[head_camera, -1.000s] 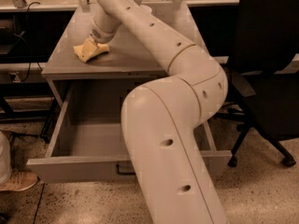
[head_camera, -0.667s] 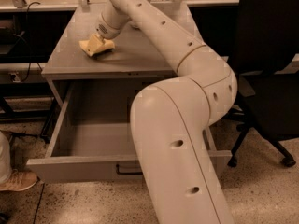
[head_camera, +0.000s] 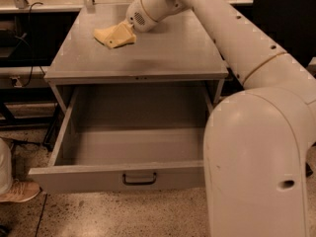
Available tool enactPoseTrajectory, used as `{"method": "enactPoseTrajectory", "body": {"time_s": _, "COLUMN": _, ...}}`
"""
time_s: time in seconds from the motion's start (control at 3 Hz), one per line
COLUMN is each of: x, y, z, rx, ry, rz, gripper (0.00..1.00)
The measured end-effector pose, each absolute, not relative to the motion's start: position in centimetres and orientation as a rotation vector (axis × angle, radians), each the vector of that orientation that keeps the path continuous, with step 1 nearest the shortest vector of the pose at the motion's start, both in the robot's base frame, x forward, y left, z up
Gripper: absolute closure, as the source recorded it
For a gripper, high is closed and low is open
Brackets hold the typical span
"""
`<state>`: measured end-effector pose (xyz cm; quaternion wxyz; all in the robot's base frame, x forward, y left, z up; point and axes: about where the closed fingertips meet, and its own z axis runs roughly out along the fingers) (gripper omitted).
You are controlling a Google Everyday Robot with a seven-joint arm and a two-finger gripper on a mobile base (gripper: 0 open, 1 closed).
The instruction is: Place sponge into top drawer
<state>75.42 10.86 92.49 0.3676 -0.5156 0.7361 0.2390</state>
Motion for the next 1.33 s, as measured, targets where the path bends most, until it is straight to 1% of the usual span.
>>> {"method": "enactPoseTrajectory", "body": {"time_s": 0.33, "x": 75.2, "y": 10.9, "z": 92.4, "rx": -1.326, "ry": 1.894, "rz": 0.616, "gripper": 1.00}}
{"method": "enactPoseTrajectory", "body": {"time_s": 0.67, "x": 72.5, "y": 9.7, "z": 91.5, "rx": -1.330, "ry": 1.923, "rz": 0.627, "gripper": 1.00}}
{"method": "enactPoseTrajectory", "body": {"time_s": 1.0, "x": 67.6, "y": 7.0, "z": 92.8, "rx": -1.276, "ry": 1.946, "rz": 0.619, "gripper": 1.00}}
{"method": "enactPoseTrajectory", "body": {"time_s": 1.33, "x": 62.9, "y": 5.3, "z": 91.8, "rx": -1.217, "ry": 2.002, "rz": 0.624, "gripper": 1.00}}
